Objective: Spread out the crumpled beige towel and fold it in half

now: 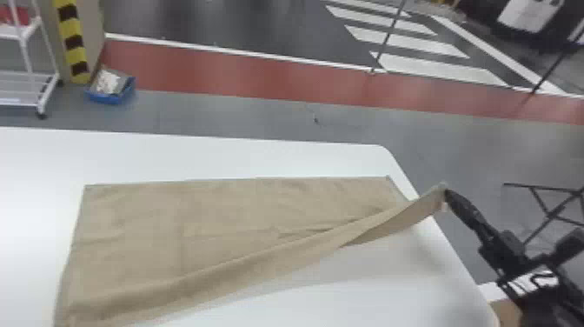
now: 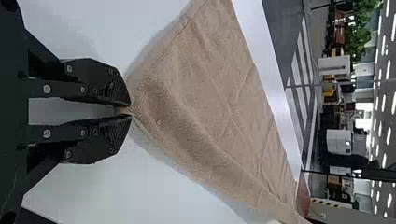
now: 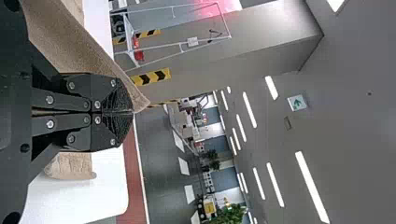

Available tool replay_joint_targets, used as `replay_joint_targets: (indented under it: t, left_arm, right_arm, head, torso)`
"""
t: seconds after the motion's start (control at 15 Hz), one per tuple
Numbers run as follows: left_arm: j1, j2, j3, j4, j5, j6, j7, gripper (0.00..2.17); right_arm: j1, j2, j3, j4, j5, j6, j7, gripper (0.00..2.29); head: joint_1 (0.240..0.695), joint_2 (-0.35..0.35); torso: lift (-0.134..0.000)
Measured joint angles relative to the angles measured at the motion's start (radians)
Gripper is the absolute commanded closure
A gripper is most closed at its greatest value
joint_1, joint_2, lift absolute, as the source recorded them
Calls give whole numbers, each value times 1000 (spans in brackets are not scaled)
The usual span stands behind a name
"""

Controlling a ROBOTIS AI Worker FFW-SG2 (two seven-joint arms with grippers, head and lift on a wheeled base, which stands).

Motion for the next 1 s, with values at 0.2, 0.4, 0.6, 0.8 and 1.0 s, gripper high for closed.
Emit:
replay_joint_targets:
  t: [0.2,0.4,0.6,0.8,1.0]
  left_arm:
    - [3,0,9,-16,26,0,0,1679]
    - [30,0,53,-76,81,9,-1,1679]
    - [63,-2,138,-172,152,81,-3,1679]
    - [68,-2,179,-208,193,122,3,1679]
    - [64,-4,174,-209,194,128,10,1679]
  right_arm:
    - [3,2,-2,-12,-7,27,2,1575]
    - [19,7,-3,-57,-20,57,0,1575]
    - [35,7,-3,-87,-2,72,0,1575]
    - [39,6,-4,-91,67,69,-2,1571]
    - [41,8,10,-90,192,81,-15,1551]
  head:
    - [695,-350]
    - [695,-350]
    - [695,-350]
    - [695,-350]
    - [695,-350]
  torso:
    - [-124]
    - [-124]
    - [-124]
    - [-124]
    - [-124]
